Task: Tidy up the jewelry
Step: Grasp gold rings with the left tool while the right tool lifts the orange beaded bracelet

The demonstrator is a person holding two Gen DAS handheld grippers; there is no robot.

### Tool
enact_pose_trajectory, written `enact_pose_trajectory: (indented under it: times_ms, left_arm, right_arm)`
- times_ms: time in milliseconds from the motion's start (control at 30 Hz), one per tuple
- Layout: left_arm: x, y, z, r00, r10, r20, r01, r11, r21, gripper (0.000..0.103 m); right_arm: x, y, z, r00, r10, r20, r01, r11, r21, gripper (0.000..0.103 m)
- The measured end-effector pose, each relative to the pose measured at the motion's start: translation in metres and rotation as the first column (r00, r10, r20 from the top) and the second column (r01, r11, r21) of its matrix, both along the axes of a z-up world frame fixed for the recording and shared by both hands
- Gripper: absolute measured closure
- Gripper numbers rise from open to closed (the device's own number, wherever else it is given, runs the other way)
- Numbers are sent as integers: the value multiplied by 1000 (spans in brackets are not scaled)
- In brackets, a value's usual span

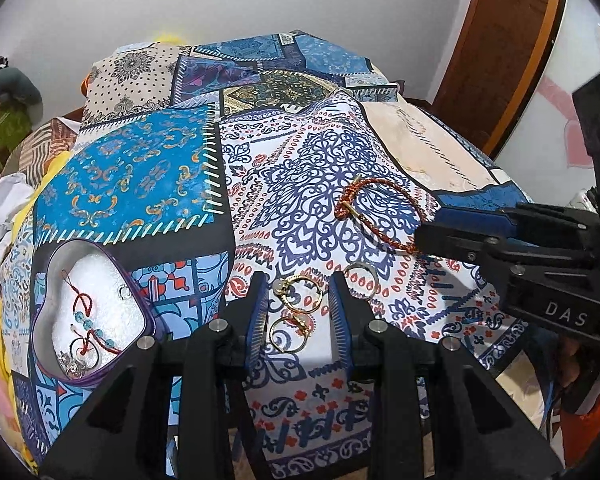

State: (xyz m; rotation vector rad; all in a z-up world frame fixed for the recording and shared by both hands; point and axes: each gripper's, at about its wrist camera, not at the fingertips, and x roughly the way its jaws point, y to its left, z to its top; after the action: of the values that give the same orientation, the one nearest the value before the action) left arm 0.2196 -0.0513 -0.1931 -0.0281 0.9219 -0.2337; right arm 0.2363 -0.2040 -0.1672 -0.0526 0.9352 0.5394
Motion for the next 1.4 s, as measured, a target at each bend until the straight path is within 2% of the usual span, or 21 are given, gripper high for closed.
enact_pose_trajectory:
  times_ms: [67, 100, 167, 333, 533, 700, 733, 833, 900, 967, 1133, 1400]
  left_arm:
    - [-1, 1, 0, 1000, 0, 5, 0, 1000, -5, 73]
    - [-1, 1, 0, 1000, -2, 7, 2, 1000, -11, 73]
    - [-2, 3, -1, 1000, -5, 10, 6, 1000, -20, 73]
    - [-2, 5, -1, 1000, -11, 15, 11, 999, -30, 73]
    - [-3, 5, -2, 1000, -13, 21, 14, 999, -31, 74]
    - [-4, 6, -1, 1000, -15, 26, 15, 999, -32, 79]
    - [-4, 6, -1, 1000, -13, 26, 14, 999, -32, 79]
    - [-4, 6, -1, 1000, -14, 27, 15, 999, -31, 79]
    - [-4, 5, 1, 999, -17, 28, 18, 999, -35, 79]
    - [-5, 4, 2, 999, -22, 31, 23, 999, -42, 79]
    - [-5, 0, 4, 999, -23, 33, 25, 999, -40, 79]
    - [-11, 0, 22, 998, -21, 66, 24, 999, -44, 79]
  right_arm:
    - [2, 3, 0, 1000, 13, -4, -13, 1000, 2, 76]
    - [2, 6, 0, 1000, 22, -4, -22, 1000, 0, 70]
    - [2, 11, 0, 1000, 29, 4, -29, 999, -14, 51]
    - [4, 20, -1, 999, 42, 19, -42, 998, -37, 50]
    - [15, 18, -4, 1000, 25, -10, -25, 999, -23, 50]
    - [20, 19, -6, 1000, 20, -4, -20, 999, -32, 50]
    - [19, 20, -7, 1000, 21, 2, -21, 999, -38, 51]
    - [18, 22, -8, 1000, 23, 12, -22, 998, -51, 66]
    - [18, 21, -9, 1000, 27, 10, -26, 999, -44, 72]
    - [18, 20, -9, 999, 33, 9, -33, 999, -34, 86]
    - [15, 20, -9, 999, 38, 18, -38, 999, -32, 92]
    - [7, 14, 6, 998, 13, 60, -13, 1000, -6, 93]
